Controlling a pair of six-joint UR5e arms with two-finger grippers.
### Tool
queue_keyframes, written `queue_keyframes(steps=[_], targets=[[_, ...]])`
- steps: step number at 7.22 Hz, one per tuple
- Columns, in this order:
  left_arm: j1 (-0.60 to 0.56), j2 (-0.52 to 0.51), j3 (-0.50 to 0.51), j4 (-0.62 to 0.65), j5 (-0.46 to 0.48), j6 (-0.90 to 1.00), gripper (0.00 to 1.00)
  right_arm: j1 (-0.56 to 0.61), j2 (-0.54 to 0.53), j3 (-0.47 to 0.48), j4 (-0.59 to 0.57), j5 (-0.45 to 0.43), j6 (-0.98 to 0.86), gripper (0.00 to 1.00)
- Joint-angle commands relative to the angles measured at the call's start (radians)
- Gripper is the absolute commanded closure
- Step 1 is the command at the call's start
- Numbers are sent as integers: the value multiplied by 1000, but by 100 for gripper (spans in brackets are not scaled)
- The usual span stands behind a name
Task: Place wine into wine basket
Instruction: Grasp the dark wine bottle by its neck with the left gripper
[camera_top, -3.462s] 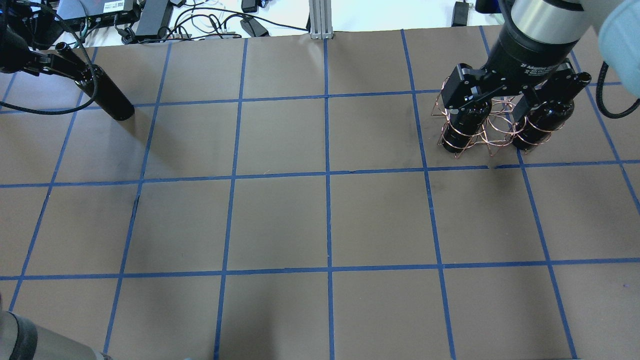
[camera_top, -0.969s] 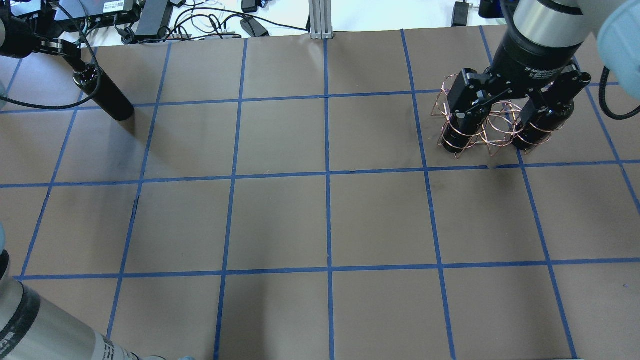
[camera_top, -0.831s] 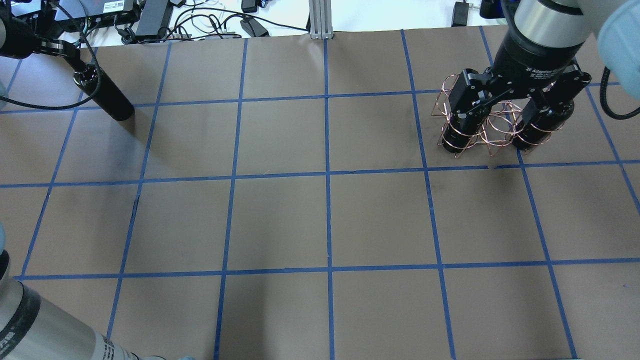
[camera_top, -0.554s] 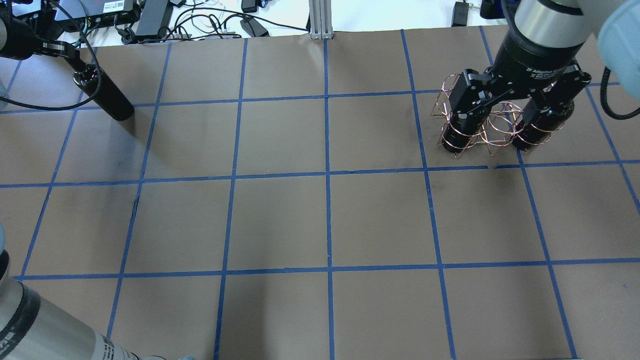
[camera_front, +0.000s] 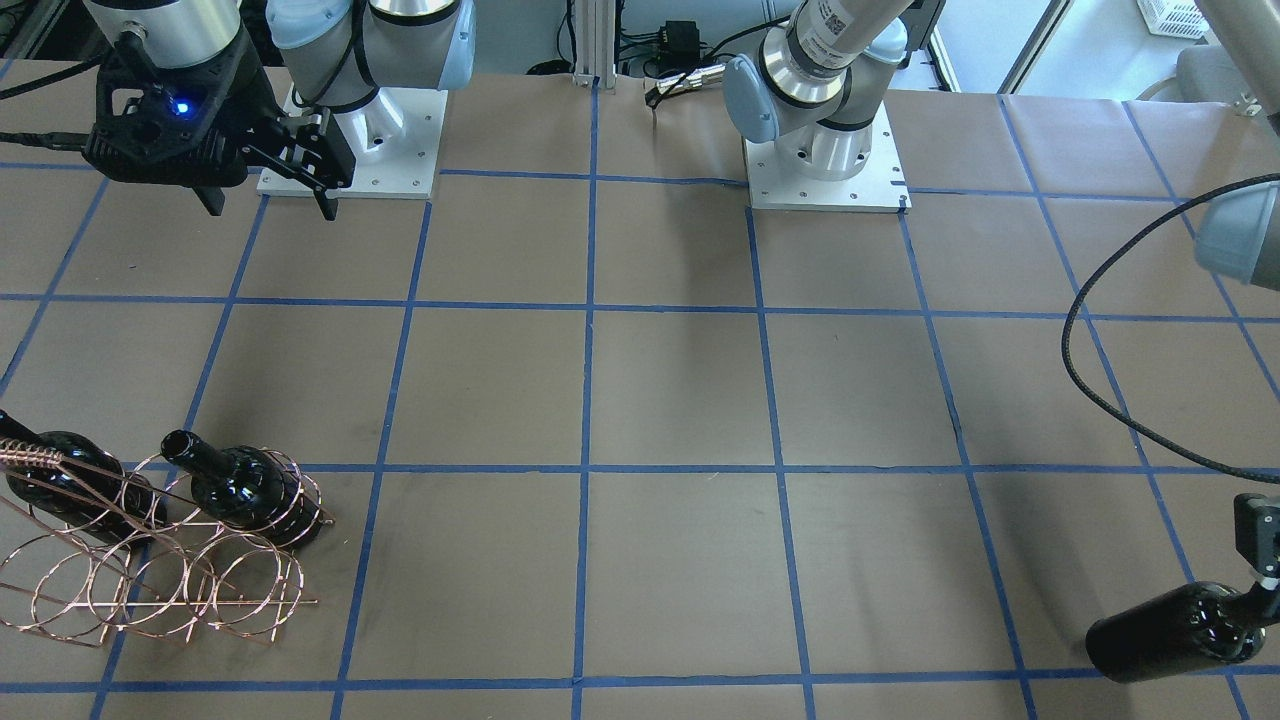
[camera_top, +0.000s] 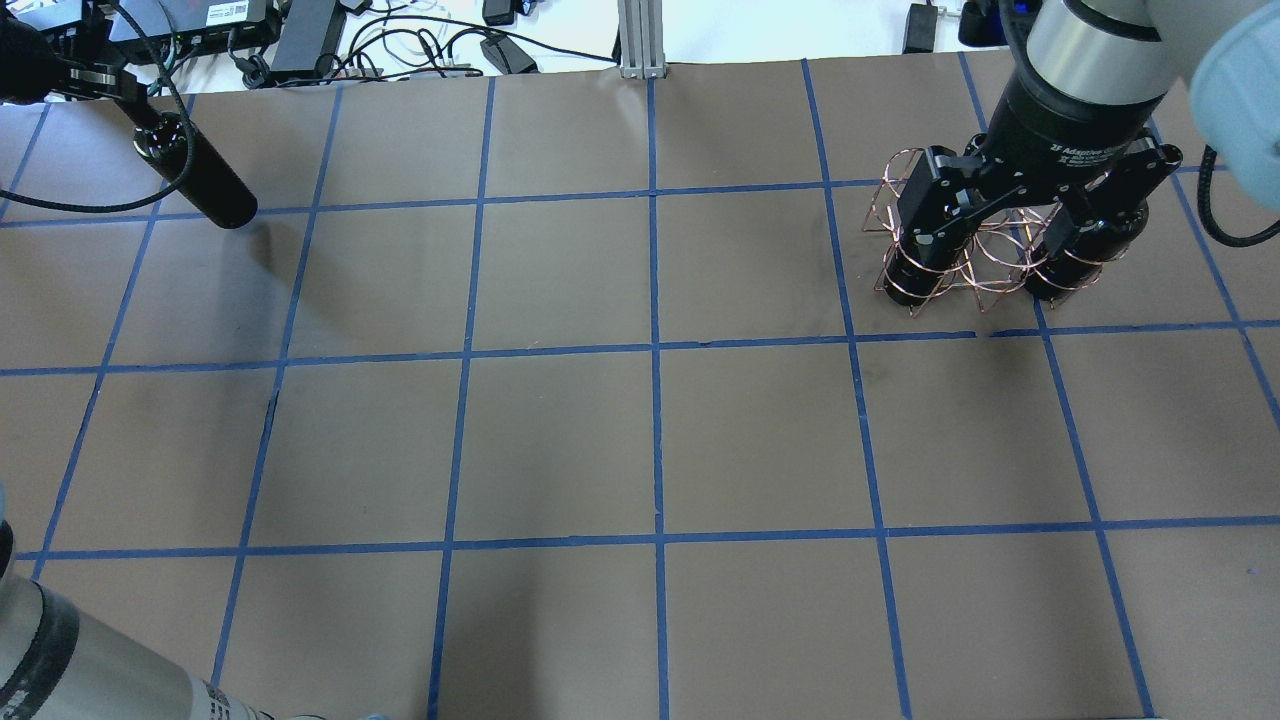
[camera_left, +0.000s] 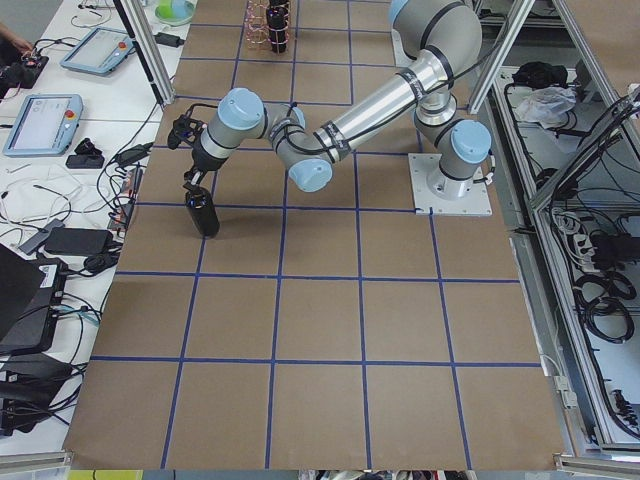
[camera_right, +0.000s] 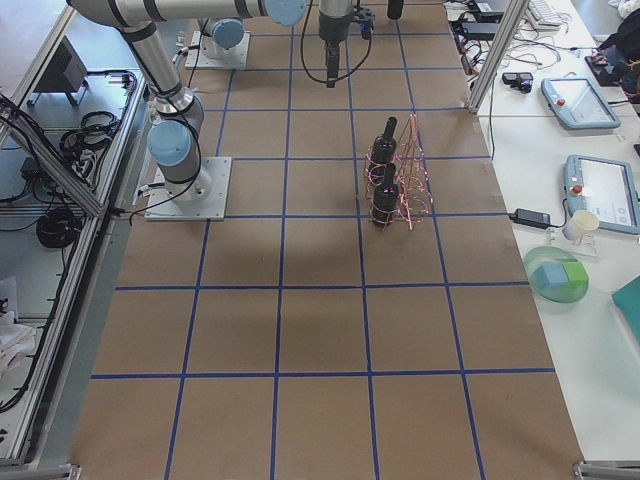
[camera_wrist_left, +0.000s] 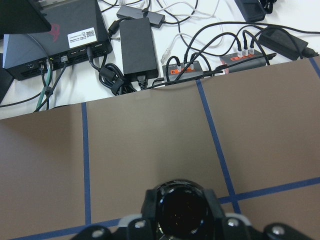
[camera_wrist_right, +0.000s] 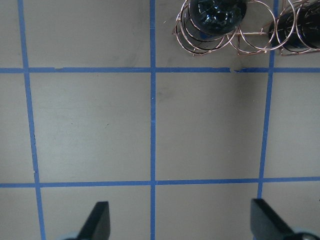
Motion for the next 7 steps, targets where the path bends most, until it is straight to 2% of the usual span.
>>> queue_keyframes(steps=[1, 3, 5, 7], targets=[[-46, 82, -32, -108, 5, -20, 100, 0, 1, 0, 0, 0, 0, 0], [-176, 186, -147, -119, 72, -237, 100, 2, -1, 2, -2, 0, 3, 0], [-395, 277, -201, -113, 280, -423, 100, 2, -1, 0, -2, 0, 2, 0], [-625, 323, -256, -111, 369, -702, 100, 2, -1, 2, -2, 0, 2, 0]])
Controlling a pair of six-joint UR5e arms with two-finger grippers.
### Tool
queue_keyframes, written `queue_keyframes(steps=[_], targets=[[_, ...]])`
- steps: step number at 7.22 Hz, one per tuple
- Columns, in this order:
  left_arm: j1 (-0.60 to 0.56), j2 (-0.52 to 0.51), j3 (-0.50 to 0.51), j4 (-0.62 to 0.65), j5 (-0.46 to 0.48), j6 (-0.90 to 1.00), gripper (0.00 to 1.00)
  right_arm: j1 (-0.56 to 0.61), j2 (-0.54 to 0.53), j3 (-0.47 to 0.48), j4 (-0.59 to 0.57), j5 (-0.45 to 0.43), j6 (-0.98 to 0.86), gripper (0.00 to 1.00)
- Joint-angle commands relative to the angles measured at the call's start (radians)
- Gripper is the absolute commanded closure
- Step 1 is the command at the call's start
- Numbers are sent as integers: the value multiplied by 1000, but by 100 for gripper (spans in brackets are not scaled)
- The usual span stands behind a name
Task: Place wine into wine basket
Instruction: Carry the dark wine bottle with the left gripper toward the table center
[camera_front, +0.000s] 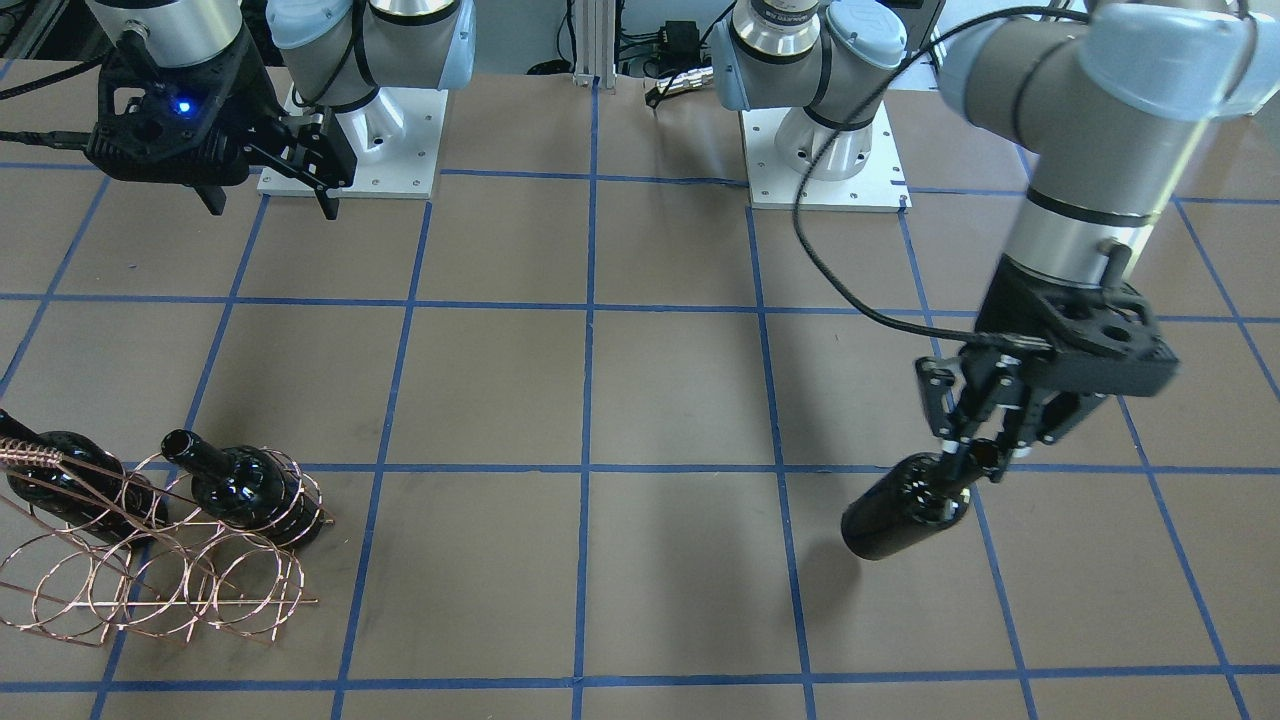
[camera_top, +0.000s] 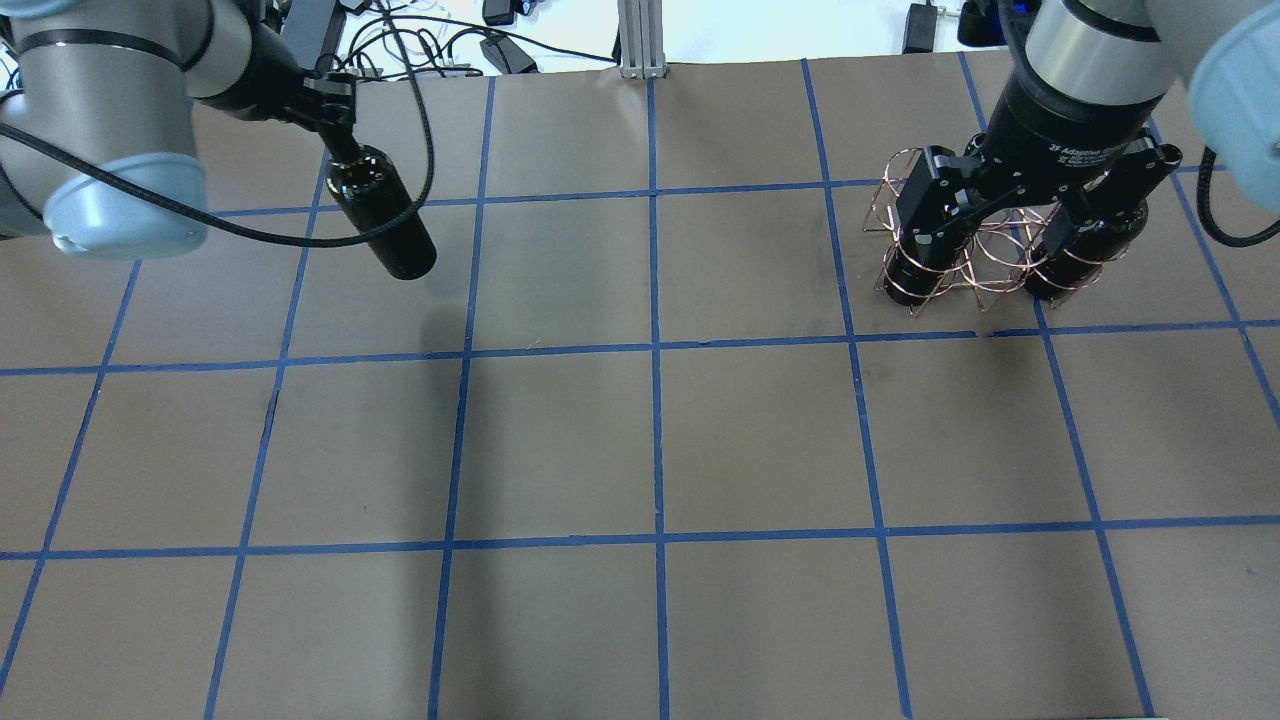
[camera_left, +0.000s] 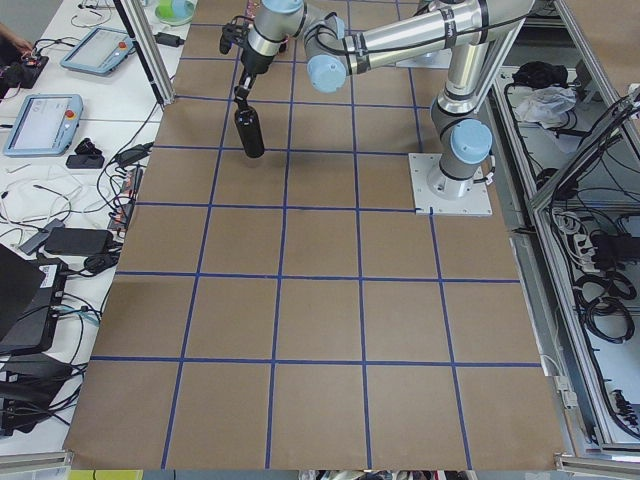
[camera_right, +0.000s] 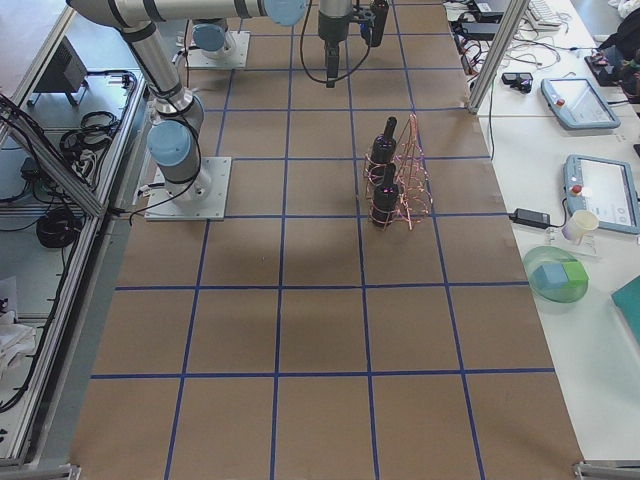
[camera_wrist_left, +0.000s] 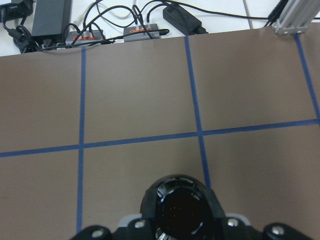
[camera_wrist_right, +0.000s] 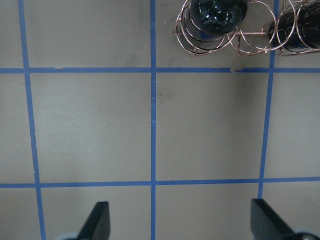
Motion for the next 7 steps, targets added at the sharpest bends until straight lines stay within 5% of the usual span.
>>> queue_keyframes(steps=[1, 5, 7], targets=[[-237, 47, -60, 4, 170, -266, 100, 0, 0, -1, 0, 0, 0, 0], [-374, 75, -161, 4, 196, -530, 100, 0, 0, 1, 2, 0, 0, 0], [-454, 68, -166, 22, 307, -551, 100, 0, 0, 1, 2, 0, 0, 0]])
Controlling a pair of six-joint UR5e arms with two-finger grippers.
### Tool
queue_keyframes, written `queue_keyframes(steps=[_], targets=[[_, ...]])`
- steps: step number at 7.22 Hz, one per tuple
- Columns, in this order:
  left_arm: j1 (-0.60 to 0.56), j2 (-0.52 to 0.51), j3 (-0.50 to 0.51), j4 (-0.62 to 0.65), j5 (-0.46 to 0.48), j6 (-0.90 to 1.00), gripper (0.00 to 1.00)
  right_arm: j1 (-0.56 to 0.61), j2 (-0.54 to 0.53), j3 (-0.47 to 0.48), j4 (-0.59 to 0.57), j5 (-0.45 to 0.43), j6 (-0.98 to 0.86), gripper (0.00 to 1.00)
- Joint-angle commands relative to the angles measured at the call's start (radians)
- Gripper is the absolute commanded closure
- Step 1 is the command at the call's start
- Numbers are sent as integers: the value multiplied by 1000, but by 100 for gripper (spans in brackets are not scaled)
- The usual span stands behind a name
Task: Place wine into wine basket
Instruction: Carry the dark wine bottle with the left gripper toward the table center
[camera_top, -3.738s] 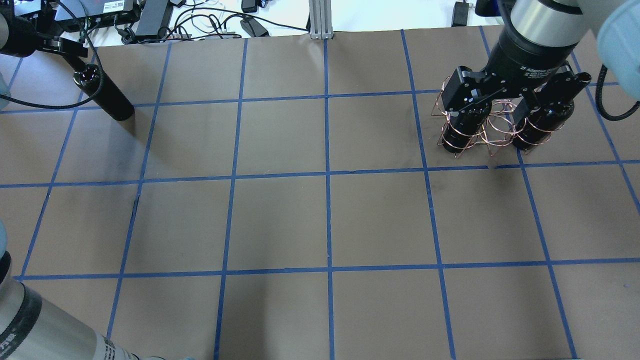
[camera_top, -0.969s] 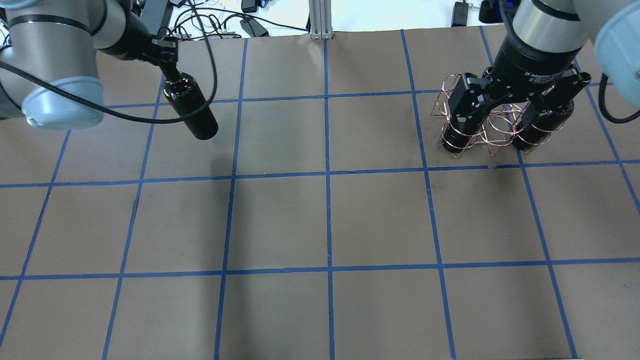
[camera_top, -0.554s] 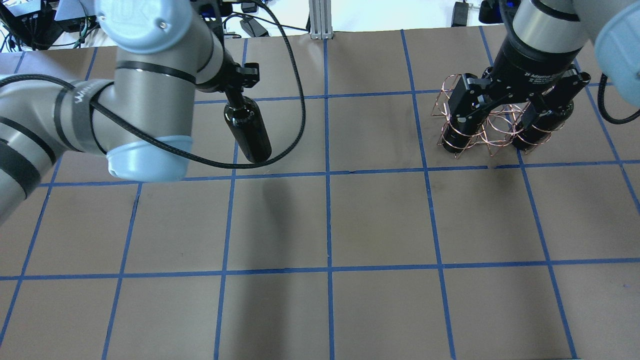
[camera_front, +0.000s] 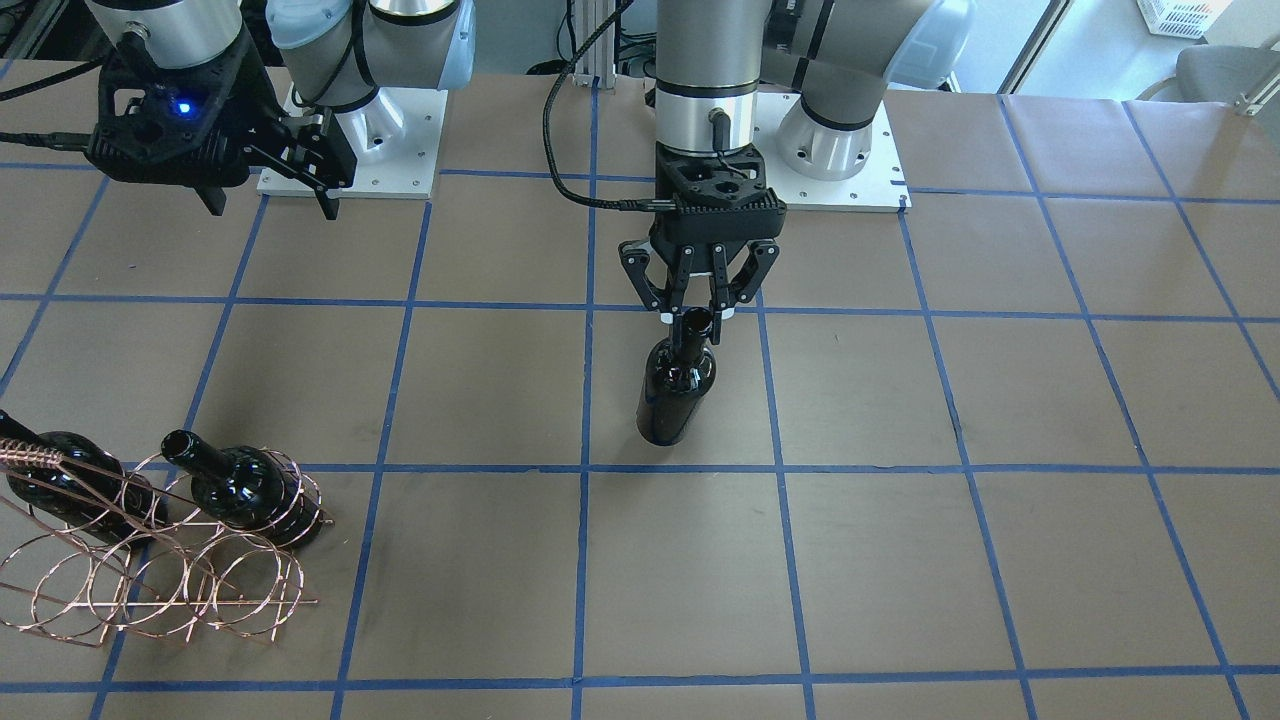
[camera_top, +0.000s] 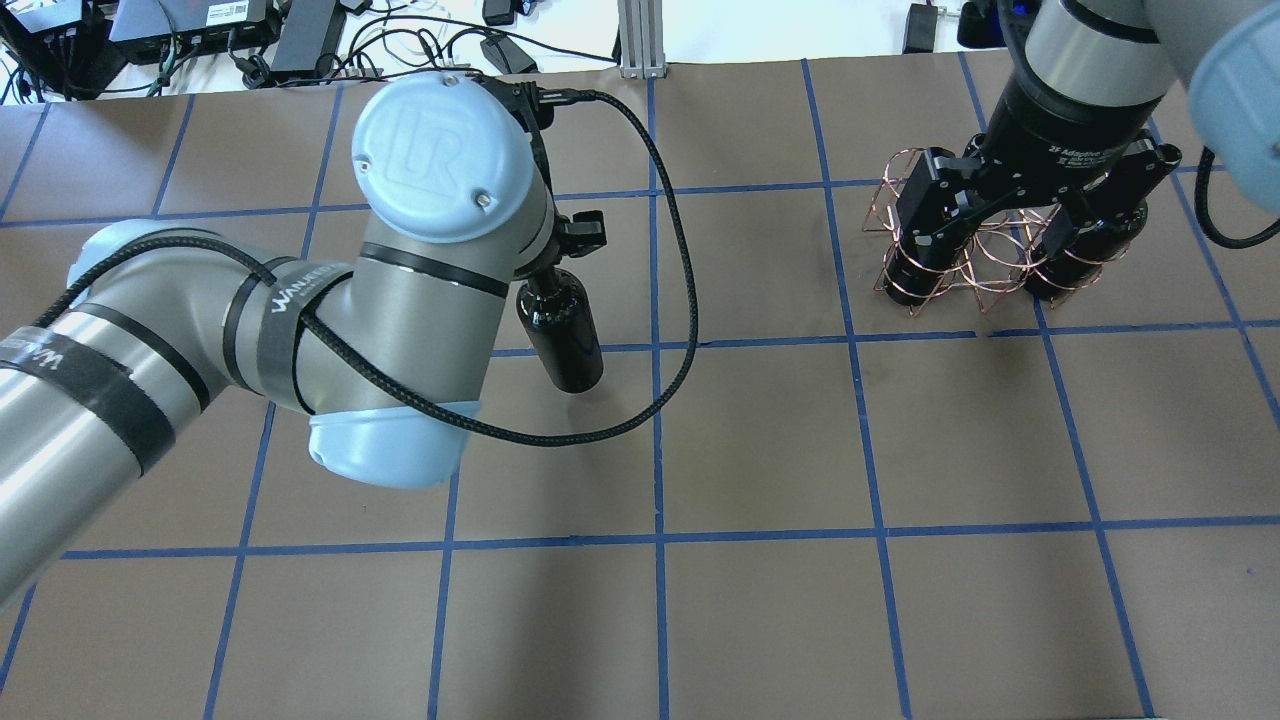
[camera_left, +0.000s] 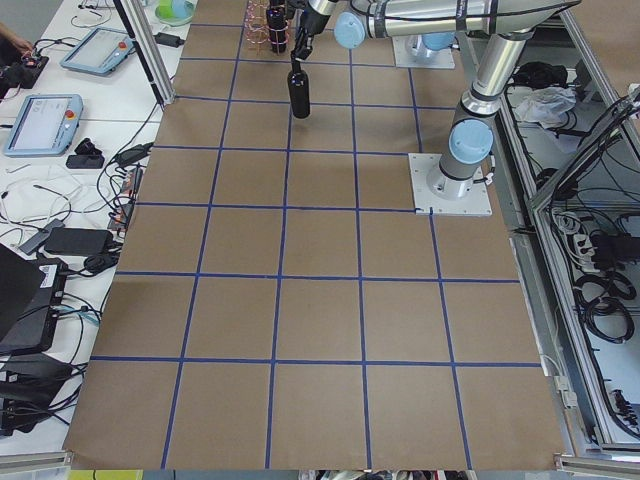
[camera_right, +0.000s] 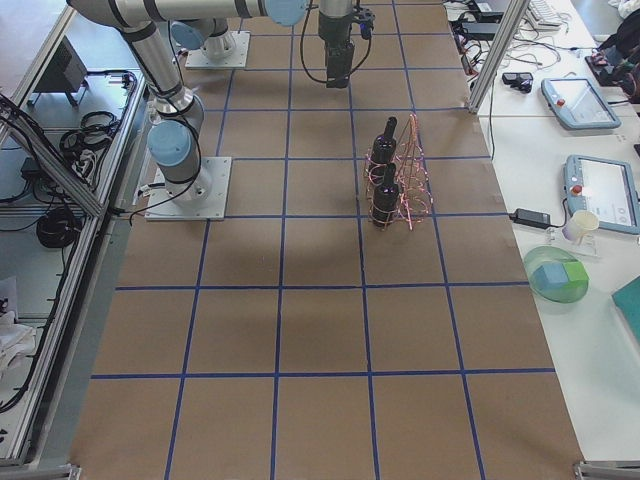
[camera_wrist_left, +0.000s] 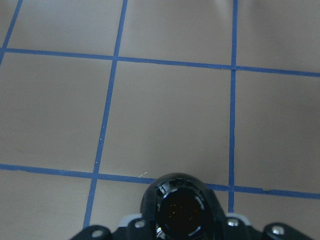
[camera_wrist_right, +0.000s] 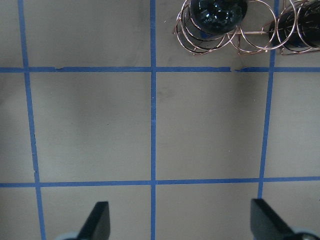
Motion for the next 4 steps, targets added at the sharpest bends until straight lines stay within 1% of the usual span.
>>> queue_keyframes(steps=[1, 2, 3, 4], targets=[[-30, -4, -5, 30, 58, -8, 100, 0, 2, 0, 0, 0, -2, 0], [-1, -12, -5, 45, 61, 10, 100, 0, 2, 0, 0, 0, -2, 0], [39, -21, -3, 70, 52, 94, 100, 0, 2, 2, 0, -1, -2, 0], [55, -51, 0, 124, 47, 103, 100, 0, 2, 2, 0, 0, -2, 0]])
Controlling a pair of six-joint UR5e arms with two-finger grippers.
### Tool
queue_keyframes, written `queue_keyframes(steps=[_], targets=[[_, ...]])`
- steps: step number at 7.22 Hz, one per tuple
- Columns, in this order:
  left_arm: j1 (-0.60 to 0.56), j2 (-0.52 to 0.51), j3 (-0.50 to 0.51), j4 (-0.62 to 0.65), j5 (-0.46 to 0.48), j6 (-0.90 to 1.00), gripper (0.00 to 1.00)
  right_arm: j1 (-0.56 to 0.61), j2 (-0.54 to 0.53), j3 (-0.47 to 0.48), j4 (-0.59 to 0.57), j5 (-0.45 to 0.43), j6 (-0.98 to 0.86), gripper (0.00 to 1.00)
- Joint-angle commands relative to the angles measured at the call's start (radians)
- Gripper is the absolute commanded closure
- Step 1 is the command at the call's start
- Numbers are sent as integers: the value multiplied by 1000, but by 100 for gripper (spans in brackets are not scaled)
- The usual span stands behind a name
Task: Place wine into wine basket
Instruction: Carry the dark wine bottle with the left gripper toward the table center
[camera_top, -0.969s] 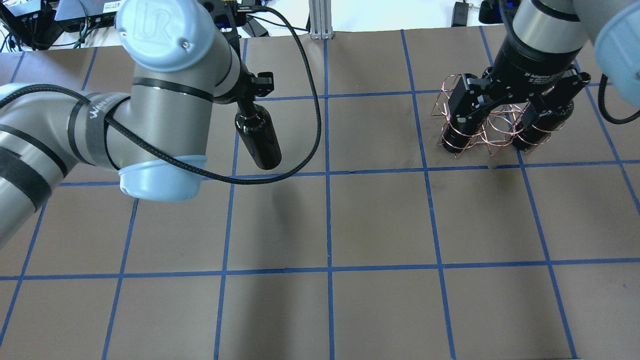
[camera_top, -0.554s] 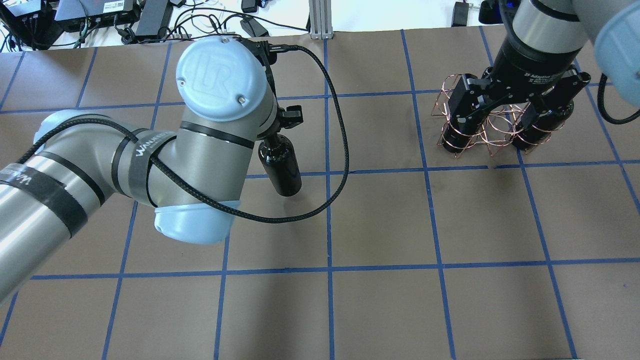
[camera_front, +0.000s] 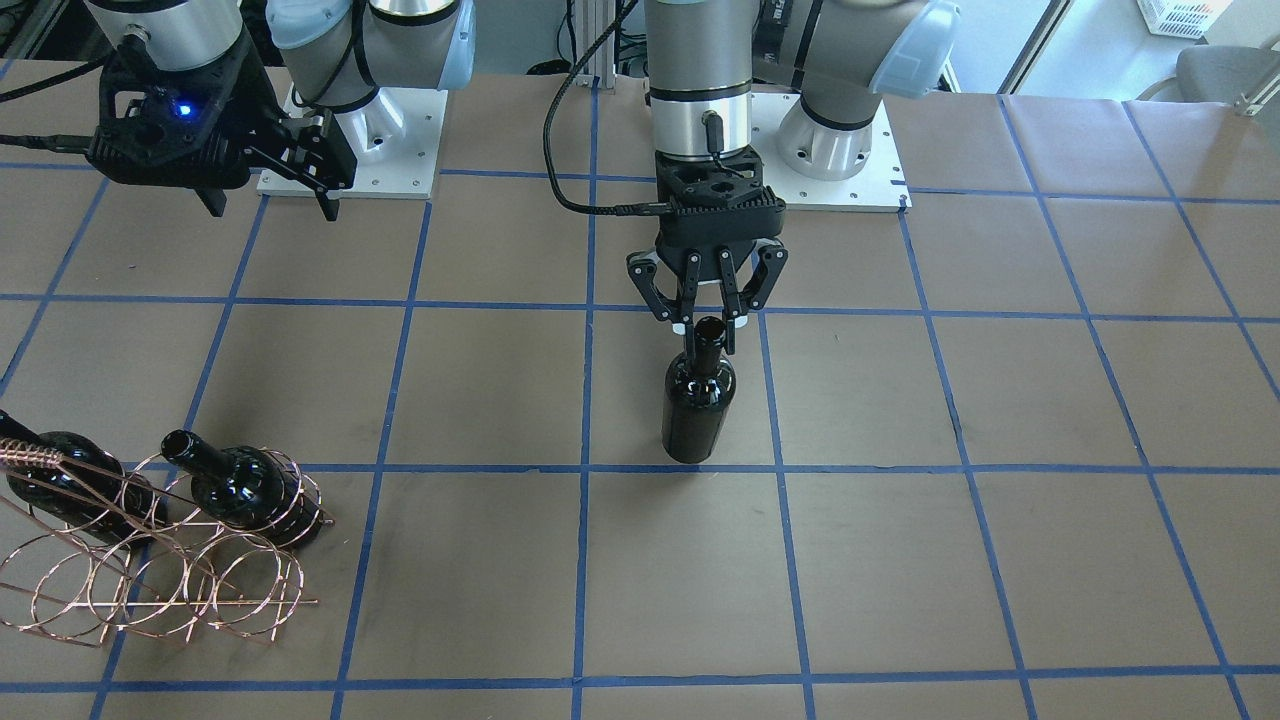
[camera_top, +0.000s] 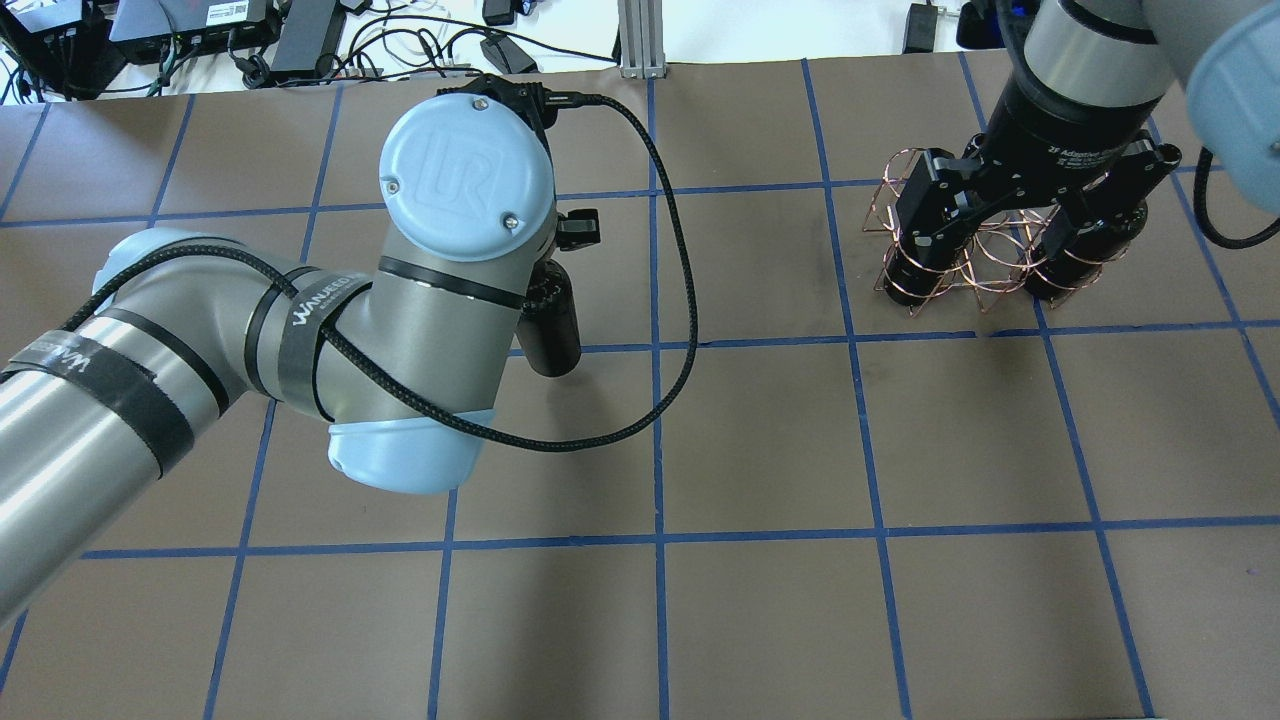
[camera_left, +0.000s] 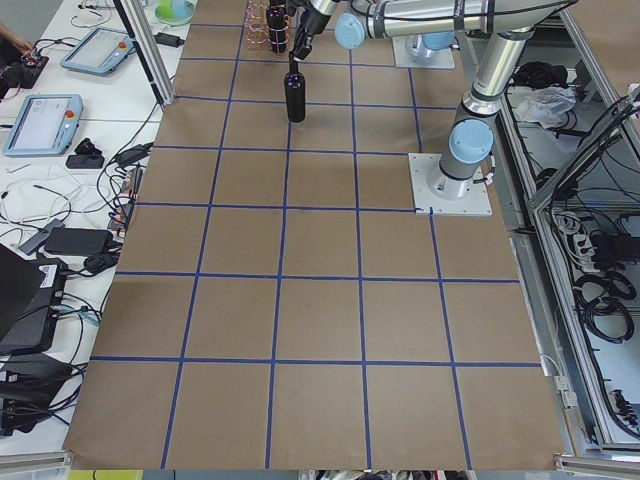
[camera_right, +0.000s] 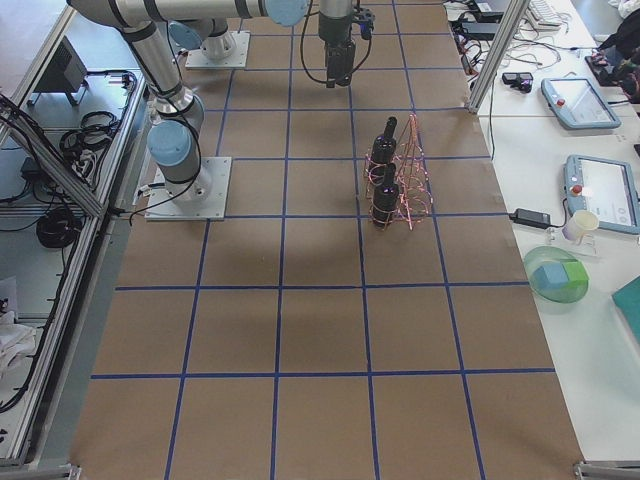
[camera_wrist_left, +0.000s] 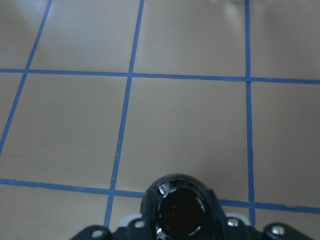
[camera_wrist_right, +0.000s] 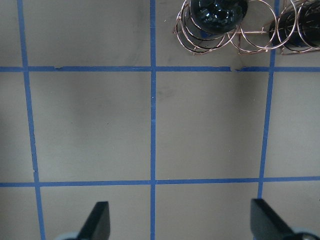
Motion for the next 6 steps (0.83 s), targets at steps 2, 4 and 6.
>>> queue_keyframes(steps=[2, 4, 6], targets=[[27, -62, 3, 80, -54, 24, 100, 0, 0, 1, 2, 1, 0, 0], [27, -62, 4, 83, -79, 22, 100, 0, 0, 1, -3, 1, 0, 0], [26, -53, -2, 82, -77, 24, 100, 0, 0, 1, -3, 1, 0, 0]])
